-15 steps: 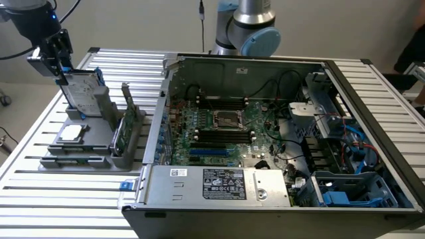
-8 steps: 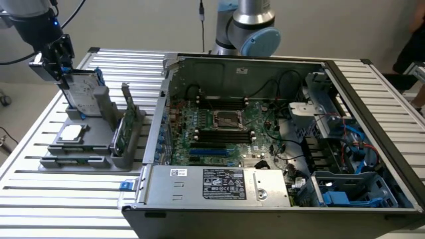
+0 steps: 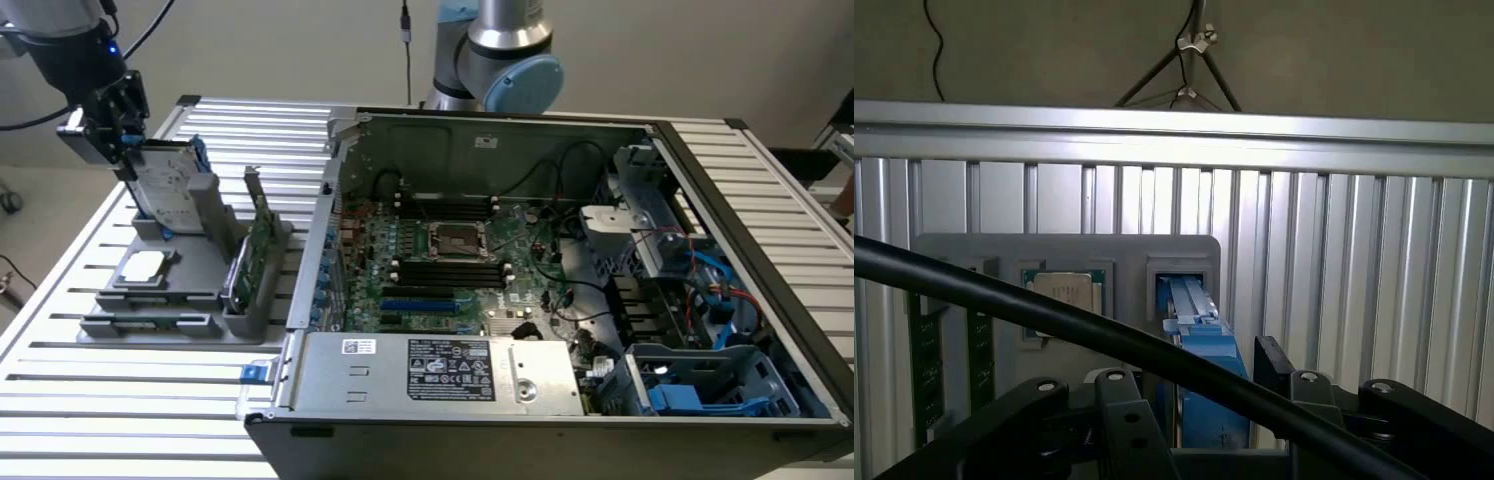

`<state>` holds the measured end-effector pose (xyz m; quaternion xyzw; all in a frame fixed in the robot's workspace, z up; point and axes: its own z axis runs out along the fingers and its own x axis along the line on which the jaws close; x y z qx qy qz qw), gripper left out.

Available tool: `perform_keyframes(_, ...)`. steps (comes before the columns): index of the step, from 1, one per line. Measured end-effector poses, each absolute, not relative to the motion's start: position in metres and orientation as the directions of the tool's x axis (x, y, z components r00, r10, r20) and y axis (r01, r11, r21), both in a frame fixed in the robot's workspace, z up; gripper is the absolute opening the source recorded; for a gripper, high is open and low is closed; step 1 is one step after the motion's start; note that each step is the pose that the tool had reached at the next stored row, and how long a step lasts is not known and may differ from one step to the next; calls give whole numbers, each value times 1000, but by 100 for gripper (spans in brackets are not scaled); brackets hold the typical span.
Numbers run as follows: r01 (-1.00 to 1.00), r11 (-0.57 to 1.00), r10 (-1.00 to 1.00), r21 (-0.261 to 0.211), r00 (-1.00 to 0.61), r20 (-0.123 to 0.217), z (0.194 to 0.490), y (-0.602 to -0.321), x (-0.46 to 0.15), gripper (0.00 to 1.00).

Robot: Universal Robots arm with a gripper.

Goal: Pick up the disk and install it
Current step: 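Pick up the disk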

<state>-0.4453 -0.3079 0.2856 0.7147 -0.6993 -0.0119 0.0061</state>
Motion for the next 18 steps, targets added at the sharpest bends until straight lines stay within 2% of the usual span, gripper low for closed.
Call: perform_keyframes(18,-999,19,-1000,25,-19,-9,282,-307,-445,54)
